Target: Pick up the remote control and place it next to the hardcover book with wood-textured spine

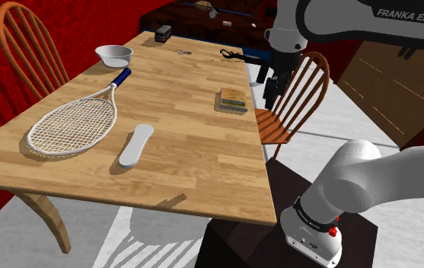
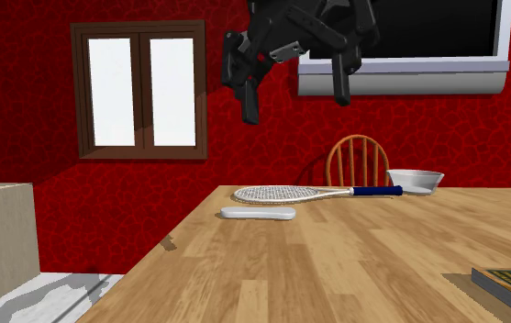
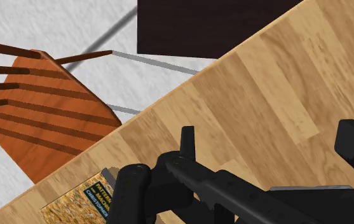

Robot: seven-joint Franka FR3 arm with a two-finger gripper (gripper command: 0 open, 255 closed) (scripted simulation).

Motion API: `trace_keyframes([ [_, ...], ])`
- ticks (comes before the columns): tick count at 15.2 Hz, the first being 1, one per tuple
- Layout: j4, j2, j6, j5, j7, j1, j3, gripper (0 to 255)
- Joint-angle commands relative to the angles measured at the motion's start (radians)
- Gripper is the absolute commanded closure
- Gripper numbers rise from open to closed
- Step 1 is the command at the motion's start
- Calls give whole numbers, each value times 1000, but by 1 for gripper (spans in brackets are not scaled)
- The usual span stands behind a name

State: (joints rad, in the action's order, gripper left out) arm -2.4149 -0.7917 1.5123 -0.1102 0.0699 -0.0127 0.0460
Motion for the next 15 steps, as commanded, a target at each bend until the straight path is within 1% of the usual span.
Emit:
trace_keyframes([
  [1,0,0,0,0,0,0,0,0],
  [5,-21,52,74,80,-166,-3,85,0],
  [9,-17,134,158,147,-326,-1,170,0],
  [12,3,211,225,184,-445,5,231,0],
  [15,37,301,291,207,-563,15,291,0],
])
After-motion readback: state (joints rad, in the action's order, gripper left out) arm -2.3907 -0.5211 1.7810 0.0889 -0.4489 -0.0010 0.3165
